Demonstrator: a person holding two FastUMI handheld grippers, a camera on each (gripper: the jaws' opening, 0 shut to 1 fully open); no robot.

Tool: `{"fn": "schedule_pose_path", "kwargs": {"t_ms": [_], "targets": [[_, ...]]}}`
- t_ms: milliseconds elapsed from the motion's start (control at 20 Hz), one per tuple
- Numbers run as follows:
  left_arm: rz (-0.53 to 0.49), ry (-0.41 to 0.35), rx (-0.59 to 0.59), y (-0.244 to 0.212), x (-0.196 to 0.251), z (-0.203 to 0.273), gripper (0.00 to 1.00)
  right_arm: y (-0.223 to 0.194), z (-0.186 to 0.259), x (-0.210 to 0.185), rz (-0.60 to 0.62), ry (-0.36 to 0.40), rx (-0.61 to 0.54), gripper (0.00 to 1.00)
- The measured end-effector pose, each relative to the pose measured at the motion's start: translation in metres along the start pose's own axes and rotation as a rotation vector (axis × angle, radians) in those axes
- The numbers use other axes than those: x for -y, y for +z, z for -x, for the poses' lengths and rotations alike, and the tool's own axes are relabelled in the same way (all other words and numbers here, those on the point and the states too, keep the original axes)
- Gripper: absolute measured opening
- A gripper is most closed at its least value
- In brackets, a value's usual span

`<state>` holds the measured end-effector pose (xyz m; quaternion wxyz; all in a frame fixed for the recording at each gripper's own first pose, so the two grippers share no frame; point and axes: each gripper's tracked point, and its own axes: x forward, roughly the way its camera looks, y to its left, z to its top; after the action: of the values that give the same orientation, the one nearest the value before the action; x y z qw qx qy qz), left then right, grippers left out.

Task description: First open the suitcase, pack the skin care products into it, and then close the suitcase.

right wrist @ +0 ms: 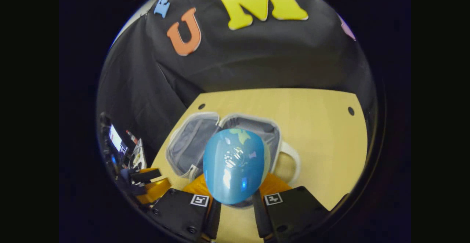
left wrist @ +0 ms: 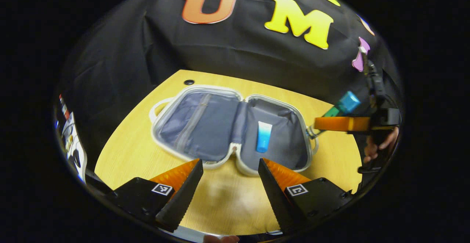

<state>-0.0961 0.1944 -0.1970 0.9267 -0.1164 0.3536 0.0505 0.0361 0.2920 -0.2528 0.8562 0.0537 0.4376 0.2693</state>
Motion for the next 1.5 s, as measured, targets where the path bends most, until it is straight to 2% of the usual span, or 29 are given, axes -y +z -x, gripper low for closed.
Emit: {"fn": "schedule_pose_path", "kwargs": {"t_ms": [100,200,450,550,600,800,1000,1250,1400,1500], "targets": [[0.041,0.041,-0.003,-0.013,-0.027,0.02,0.96,-0.017,-0.035,-0.001,0.007,-0.021,-0.079,0.34],[0.074,0.084,-0.006,-0.025,-0.055,0.026,0.96,-0.033,-0.059,0.005,-0.036,-0.056,-0.15,0.37],[0.162,0.146,-0.007,-0.035,-0.096,0.045,1.0,-0.048,-0.082,0.017,-0.189,-0.154,-0.244,0.35],[0.176,0.152,0.006,-0.029,-0.103,0.039,1.0,-0.045,-0.09,0.019,-0.229,-0.187,-0.26,0.32],[0.178,0.153,0.015,-0.025,-0.107,0.039,0.97,-0.044,-0.095,0.02,-0.231,-0.21,-0.27,0.36],[0.163,0.147,0.055,-0.008,-0.107,0.042,0.97,-0.029,-0.106,0.027,-0.271,-0.275,-0.299,0.35],[0.164,0.142,0.062,-0.003,-0.108,0.043,0.97,-0.04,-0.116,0.04,-0.367,-0.347,-0.379,0.32],[0.166,0.144,0.066,-0.001,-0.114,0.043,0.96,-0.045,-0.114,0.043,-0.412,-0.357,-0.388,0.36],[0.156,0.141,0.096,0.008,-0.119,0.04,0.97,-0.052,-0.108,0.043,-0.377,-0.372,-0.407,0.37],[0.112,0.146,0.139,0.018,-0.126,0.041,0.96,-0.051,-0.098,0.036,-0.371,-0.34,-0.39,0.52]]}}
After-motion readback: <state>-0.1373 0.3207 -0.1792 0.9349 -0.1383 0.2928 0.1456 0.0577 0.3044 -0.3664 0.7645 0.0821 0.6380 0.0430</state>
